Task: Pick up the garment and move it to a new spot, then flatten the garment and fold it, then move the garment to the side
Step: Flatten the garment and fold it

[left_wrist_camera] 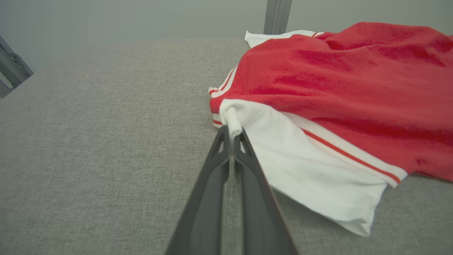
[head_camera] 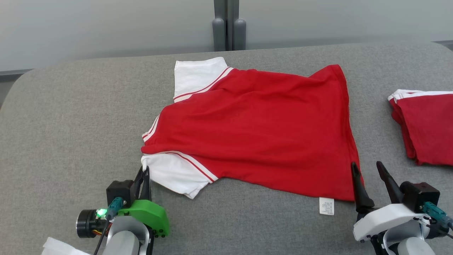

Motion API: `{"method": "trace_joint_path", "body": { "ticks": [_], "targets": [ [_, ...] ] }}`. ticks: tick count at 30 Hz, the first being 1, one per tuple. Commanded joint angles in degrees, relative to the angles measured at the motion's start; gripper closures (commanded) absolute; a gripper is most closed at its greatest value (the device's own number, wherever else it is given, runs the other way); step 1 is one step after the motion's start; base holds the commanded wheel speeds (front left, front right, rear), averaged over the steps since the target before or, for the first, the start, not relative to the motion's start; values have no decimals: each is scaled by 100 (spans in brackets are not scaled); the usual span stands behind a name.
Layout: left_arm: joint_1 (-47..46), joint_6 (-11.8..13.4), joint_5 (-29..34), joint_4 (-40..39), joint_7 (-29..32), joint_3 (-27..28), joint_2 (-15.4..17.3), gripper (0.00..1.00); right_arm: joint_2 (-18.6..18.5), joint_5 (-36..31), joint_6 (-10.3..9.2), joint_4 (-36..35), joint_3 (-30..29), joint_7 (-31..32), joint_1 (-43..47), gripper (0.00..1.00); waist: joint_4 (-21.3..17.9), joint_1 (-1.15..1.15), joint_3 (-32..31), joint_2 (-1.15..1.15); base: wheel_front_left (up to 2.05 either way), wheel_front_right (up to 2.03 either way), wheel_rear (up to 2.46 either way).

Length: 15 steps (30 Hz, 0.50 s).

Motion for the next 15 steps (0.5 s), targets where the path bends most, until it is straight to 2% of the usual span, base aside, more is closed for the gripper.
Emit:
{"method": "trace_joint_path", "body": {
  "ticks": [1, 8, 15],
  "targets": [
    [140, 12, 72, -213, 3, 67, 26, 100, 60, -32, -6, 85, -68, 69, 82, 0, 2, 0, -14, 0, 0, 0, 0],
    [496, 30, 82, -1210, 3, 161, 24, 100, 275, -110, -6, 716, -342, 565, 137, 0, 82, 0, -14, 0, 0, 0, 0],
    [617, 58, 107, -1515, 3, 104, 23, 100, 312, 52, -5, 1162, -393, 788, 31, 0, 190, 0, -26, 0, 0, 0, 0]
  ]
}}
